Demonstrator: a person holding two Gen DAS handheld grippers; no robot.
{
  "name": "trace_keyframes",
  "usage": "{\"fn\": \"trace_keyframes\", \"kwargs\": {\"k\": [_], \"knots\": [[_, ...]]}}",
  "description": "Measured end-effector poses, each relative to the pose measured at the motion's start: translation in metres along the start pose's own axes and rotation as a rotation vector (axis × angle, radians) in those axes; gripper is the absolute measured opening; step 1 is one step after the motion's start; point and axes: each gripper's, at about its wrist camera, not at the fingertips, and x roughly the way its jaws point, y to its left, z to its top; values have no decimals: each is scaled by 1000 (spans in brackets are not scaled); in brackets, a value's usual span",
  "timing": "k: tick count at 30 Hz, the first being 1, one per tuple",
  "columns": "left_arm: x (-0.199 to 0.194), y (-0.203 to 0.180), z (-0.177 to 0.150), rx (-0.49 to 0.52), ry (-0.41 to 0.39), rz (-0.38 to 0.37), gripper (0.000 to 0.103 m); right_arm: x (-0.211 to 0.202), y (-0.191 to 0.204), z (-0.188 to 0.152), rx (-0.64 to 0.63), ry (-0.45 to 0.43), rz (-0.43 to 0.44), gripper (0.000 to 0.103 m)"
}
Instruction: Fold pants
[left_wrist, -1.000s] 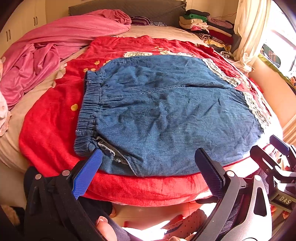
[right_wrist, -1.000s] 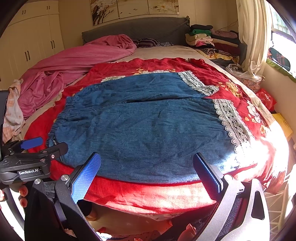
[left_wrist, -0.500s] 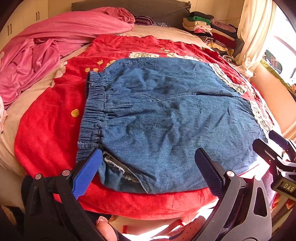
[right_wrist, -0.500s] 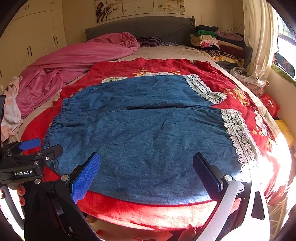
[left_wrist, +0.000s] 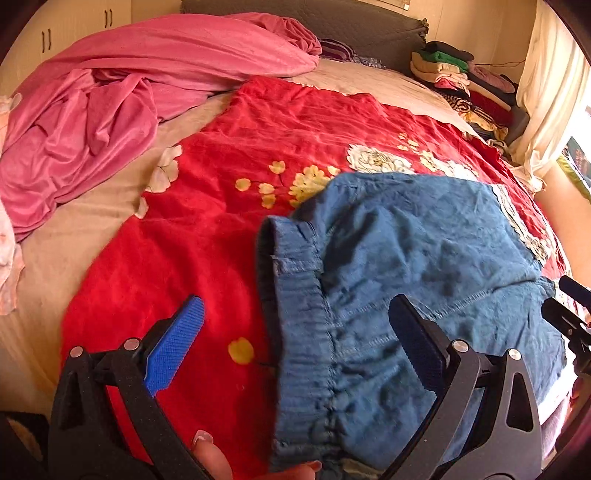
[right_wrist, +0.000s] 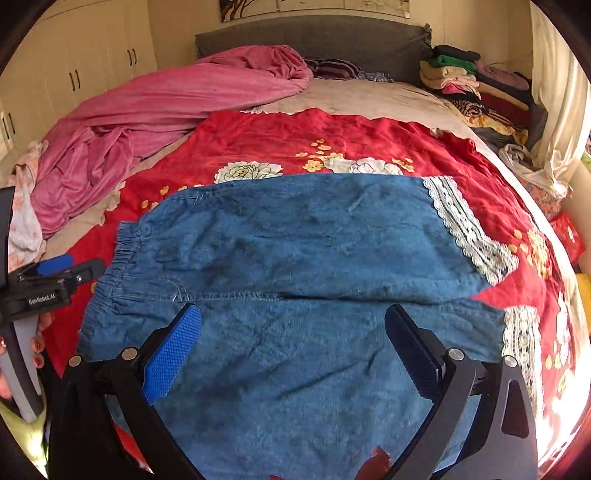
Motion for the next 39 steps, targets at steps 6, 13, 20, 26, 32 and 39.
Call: {"fn": "trace_keyframes", "kwargs": {"k": [6,13,20,26,32,39], "knots": [[51,18,32,55,64,-3,94,41,12,45,-138,27,1,99],[83,15,34,131,65,-51,94,101,18,84,-221,122,9,99],[88,25,41,106,31,-142,37,143,39,116,-402,152,3,99],[69,19,40,108,-52,-196,31,173,60,132,-515,187,42,99],[49,17,39,117,-154,-204,30,192,90,123,-675,219,103,97],[51,15,31,138,-159,-156,30,174,96,105,-638,175,193,21]]}}
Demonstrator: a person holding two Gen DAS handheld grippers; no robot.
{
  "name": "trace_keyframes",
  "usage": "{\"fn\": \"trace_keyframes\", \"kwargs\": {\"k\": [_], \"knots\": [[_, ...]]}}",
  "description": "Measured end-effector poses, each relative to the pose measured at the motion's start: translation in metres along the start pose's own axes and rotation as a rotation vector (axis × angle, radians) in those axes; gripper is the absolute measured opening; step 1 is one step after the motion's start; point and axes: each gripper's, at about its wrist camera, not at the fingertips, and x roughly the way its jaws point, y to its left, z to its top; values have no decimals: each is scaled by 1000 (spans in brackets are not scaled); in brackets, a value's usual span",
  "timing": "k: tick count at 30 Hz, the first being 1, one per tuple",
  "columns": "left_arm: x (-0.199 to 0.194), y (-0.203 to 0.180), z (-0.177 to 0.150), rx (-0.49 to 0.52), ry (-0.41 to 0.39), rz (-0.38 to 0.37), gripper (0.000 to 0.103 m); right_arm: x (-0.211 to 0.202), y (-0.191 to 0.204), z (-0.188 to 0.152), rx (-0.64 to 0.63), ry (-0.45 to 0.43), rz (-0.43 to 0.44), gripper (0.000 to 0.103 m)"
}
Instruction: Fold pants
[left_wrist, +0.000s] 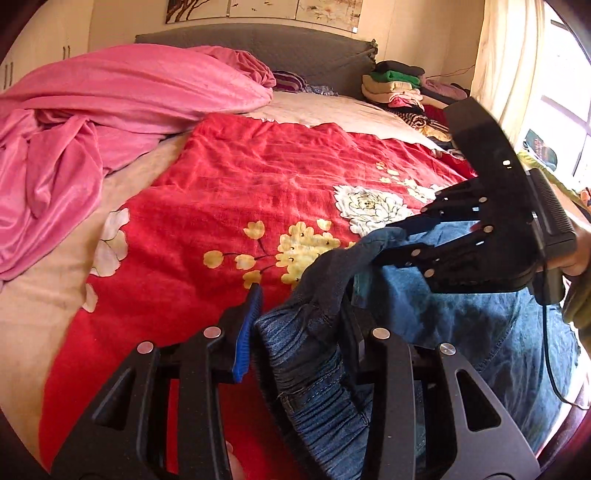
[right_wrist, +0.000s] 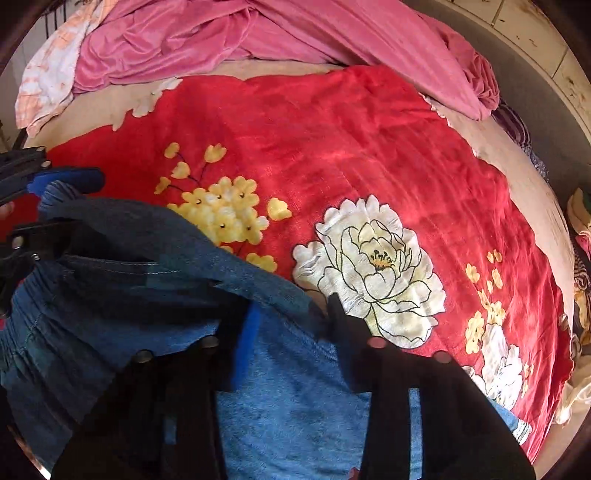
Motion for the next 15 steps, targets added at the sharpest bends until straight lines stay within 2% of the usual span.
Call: {"fn": "trace_keyframes", "kwargs": {"k": [5,11,15], "knots": [[-8,3,-6,-23,-7,10,30,-46,2,-29,139,-122,8,15],[-44,-19,-11,-13,-77,13,30,-104,27,-72,265,-223,6,15],[-73,-36,-24,-12,-110,25,30,-134,53,-97,297,-245,-12,15]]}}
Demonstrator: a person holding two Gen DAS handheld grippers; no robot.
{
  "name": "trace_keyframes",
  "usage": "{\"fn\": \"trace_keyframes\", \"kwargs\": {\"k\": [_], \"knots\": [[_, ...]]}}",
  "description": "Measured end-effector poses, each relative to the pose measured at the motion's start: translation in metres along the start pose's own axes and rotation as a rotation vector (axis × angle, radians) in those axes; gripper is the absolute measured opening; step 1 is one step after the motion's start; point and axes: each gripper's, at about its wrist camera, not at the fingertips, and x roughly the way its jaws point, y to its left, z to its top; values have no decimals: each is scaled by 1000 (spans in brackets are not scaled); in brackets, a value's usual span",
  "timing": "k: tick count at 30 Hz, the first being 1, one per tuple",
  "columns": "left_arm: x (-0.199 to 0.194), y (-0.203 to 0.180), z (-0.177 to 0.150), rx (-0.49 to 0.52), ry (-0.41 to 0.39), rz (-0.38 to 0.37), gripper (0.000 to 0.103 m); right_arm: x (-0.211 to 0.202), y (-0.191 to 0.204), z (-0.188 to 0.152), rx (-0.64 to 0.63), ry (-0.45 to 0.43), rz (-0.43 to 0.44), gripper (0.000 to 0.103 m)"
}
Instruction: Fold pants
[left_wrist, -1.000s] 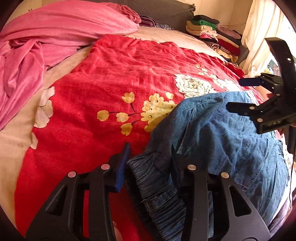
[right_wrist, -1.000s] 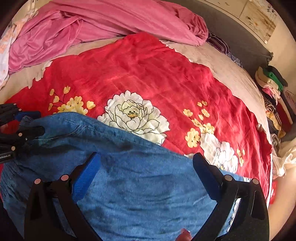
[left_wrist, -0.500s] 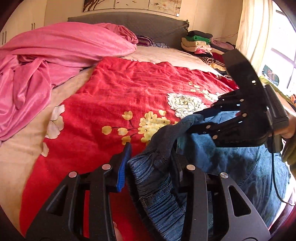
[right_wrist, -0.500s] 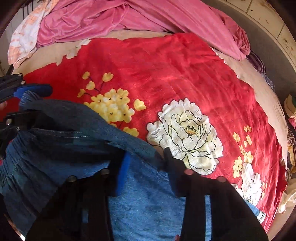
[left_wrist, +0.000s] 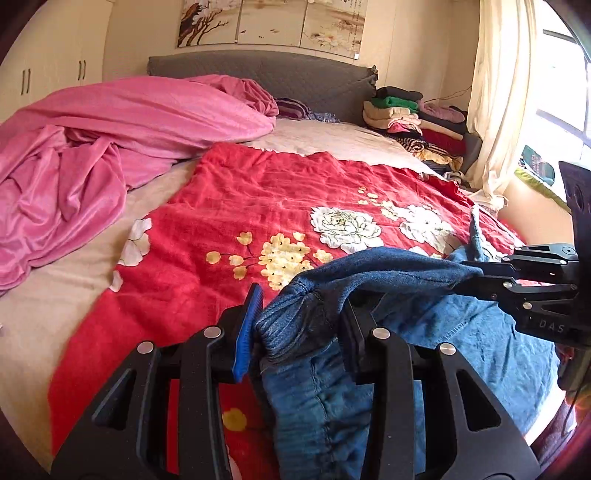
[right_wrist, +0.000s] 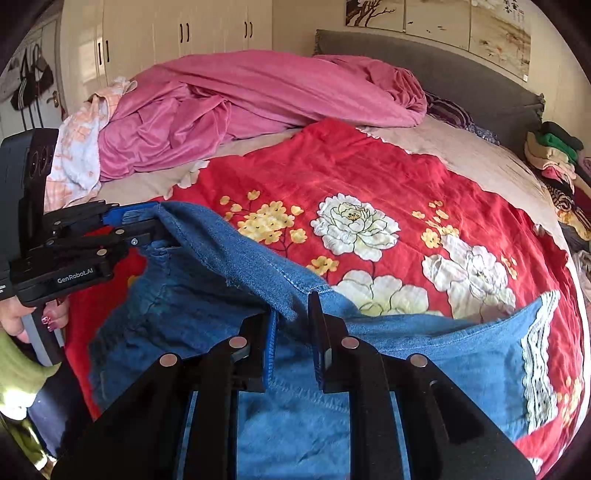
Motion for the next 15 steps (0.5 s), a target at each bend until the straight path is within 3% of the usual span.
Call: {"fn": "trace_keyframes", "kwargs": {"k": [7,15], "knots": [[-47,-17,-33,52,20,-38,30,-52,33,-49,71,-40,35,15],[-65,-22,-80,107,139,-64,30,-65,69,-101,112,13,93,15]]}}
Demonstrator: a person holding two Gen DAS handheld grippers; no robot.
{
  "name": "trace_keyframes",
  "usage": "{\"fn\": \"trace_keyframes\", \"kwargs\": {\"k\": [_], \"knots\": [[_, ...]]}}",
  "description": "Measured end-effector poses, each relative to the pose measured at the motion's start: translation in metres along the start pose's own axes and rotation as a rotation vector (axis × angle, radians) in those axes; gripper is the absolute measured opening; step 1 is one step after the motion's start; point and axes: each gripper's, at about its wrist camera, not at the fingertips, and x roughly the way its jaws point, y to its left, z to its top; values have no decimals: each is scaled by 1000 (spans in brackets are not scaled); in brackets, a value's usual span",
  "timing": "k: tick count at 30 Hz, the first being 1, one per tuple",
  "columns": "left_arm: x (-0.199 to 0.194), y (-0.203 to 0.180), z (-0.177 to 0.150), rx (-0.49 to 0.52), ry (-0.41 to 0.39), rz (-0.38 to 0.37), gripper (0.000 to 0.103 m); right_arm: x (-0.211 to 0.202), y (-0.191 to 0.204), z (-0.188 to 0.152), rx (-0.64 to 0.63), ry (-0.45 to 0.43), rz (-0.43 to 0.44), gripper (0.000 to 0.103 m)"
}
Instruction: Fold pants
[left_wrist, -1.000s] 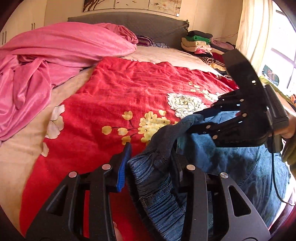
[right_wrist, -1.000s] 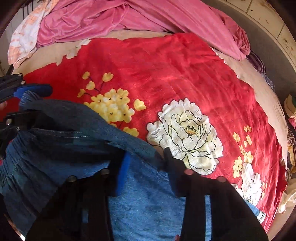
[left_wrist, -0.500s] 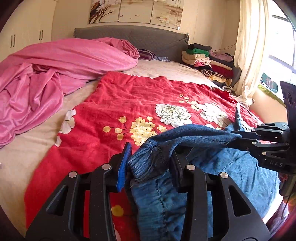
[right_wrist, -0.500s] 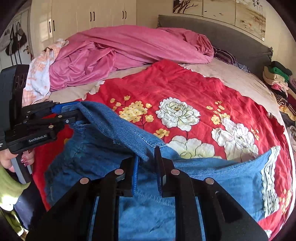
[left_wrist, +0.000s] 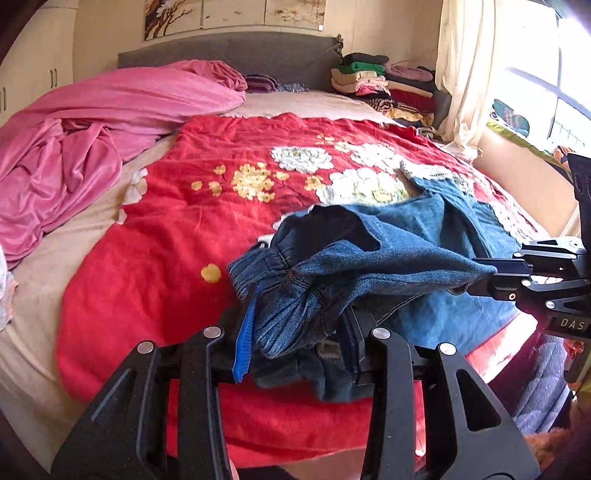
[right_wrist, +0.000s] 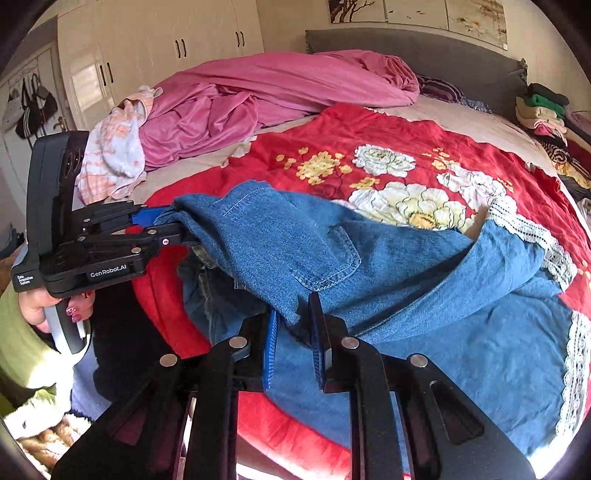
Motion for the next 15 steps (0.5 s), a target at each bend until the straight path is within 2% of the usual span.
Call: {"fn": "trace_keyframes", "kwargs": {"k": [3,9,15], "knots": [[4,3,-11,-12,55,-10,31,6,7,-11,-6,33,-3,15],[1,7,-17,-17,83,13,36,23,12,-31,8,89,31,16],[-16,8,-19,25,80,63,52,28,7,-36,57,96,64,18]]}}
